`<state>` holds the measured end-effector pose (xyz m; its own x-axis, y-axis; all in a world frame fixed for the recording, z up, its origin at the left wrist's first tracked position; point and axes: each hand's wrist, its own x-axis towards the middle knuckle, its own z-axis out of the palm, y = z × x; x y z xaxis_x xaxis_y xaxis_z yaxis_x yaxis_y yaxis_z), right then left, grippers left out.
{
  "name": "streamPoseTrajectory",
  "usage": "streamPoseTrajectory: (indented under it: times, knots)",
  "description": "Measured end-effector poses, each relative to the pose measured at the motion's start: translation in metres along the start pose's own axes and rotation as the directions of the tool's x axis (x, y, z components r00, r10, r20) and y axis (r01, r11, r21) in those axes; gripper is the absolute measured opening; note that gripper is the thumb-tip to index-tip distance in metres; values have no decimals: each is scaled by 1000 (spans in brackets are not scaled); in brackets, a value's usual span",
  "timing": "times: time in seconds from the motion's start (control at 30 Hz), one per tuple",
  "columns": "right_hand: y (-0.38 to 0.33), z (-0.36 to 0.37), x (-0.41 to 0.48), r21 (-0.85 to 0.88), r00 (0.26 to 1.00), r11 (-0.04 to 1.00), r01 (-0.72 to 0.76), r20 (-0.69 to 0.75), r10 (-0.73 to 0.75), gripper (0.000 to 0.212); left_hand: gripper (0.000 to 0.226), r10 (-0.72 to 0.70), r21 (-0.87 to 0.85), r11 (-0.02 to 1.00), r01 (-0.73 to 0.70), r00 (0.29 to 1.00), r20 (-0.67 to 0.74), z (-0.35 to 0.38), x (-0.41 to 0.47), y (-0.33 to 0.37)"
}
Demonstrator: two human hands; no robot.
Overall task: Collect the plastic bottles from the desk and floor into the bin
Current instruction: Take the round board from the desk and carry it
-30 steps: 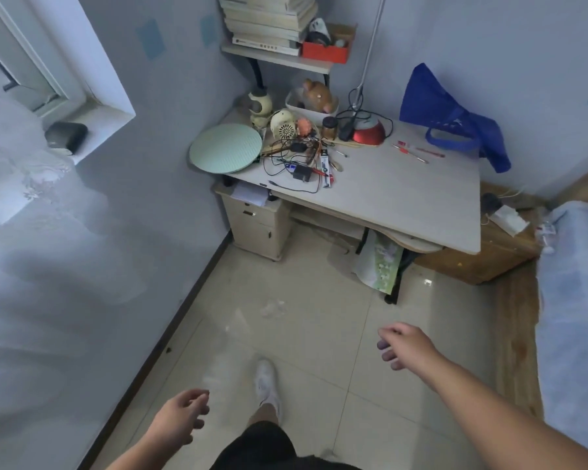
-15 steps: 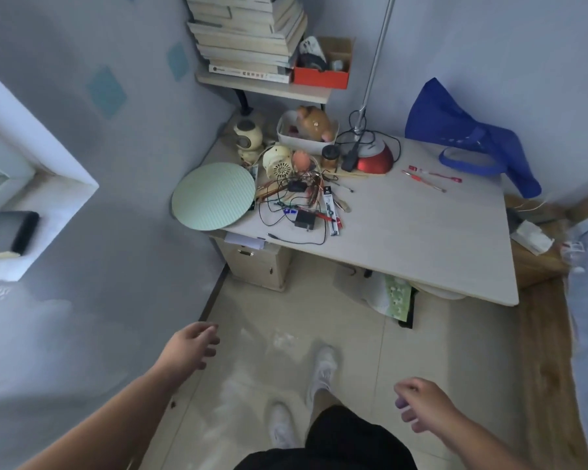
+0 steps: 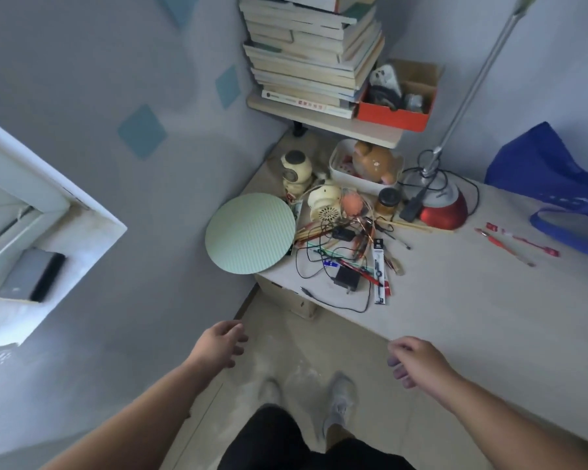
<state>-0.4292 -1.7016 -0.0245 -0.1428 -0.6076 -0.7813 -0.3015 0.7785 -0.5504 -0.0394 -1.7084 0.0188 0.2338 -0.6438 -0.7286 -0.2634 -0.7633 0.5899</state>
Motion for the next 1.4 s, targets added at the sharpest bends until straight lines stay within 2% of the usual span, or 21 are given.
streamPoseTrajectory:
  times: [0.13,0.27,0.33,0.5,0.63,0.87,0.97,1.07,1.3,1.4]
  knots:
    - [-24,20,16,-45,1000,999,8,30,-6,10,39,-95,-268,961,72,993,-74,-13,49,43]
    - [-28,40,17,-106,998,993,-52,31,56,12,40,-191,-577,802,153,982,-5,-23,96,77]
    - [-32,48,17,-99,996,992,-84,14,86,13,41,-212,-638,751,172,977,13,-26,114,83]
    - [-49,60,15,-173,997,982,-72,19,76,16,56,-248,-689,701,184,969,7,-37,147,82]
    - [-62,71,16,-175,996,981,-84,1,85,16,46,-270,-666,703,248,960,73,-41,163,78]
    - [-72,85,17,-168,994,980,-104,7,107,16,34,-265,-681,681,269,958,113,-46,178,75]
    - [-80,88,15,-172,995,980,-97,13,101,17,17,-266,-659,712,242,962,67,-51,179,80]
    - [-88,89,10,-186,996,980,-77,21,82,16,4,-250,-685,698,211,967,44,-52,178,84]
    - [-102,81,11,-170,996,984,-42,74,56,12,13,-103,-747,659,88,994,27,-48,161,97]
    - [-121,75,23,-138,990,990,37,137,-18,13,22,-56,-766,642,28,998,-11,-43,140,96]
